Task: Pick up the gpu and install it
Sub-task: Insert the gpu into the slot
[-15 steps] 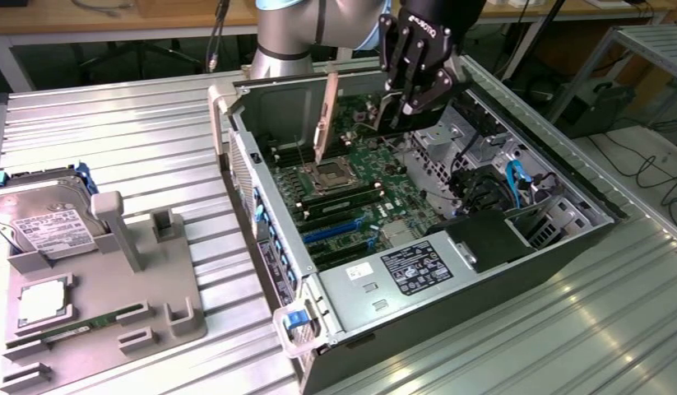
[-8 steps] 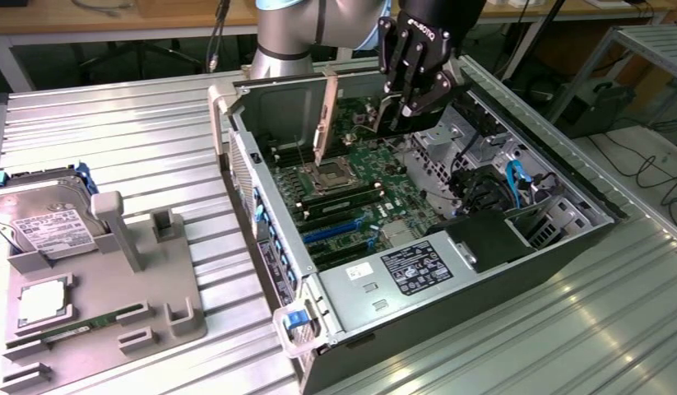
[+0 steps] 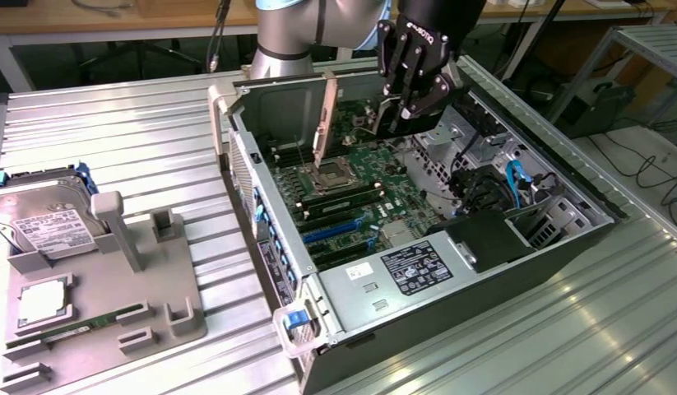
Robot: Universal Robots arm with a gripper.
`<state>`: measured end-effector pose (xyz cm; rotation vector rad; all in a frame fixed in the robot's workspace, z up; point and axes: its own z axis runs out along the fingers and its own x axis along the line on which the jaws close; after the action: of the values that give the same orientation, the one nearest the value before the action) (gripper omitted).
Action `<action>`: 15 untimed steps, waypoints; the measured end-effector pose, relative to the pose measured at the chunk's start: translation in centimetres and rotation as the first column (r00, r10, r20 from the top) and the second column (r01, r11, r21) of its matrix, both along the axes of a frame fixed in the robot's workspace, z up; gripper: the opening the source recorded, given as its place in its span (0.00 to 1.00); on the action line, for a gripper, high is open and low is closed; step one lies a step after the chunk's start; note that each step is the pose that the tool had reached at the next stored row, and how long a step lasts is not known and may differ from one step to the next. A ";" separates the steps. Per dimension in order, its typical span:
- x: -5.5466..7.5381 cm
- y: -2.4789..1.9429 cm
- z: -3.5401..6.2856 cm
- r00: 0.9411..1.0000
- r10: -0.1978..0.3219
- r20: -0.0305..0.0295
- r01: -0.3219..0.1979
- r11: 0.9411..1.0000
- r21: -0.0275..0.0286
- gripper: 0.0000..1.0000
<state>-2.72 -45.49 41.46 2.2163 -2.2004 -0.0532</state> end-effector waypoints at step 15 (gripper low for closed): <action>0.0 0.00 -0.56 1.000 0.000 -0.001 0.000 1.000 0.000 0.27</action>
<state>-2.72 -45.49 40.91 2.2162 -2.2001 -0.0538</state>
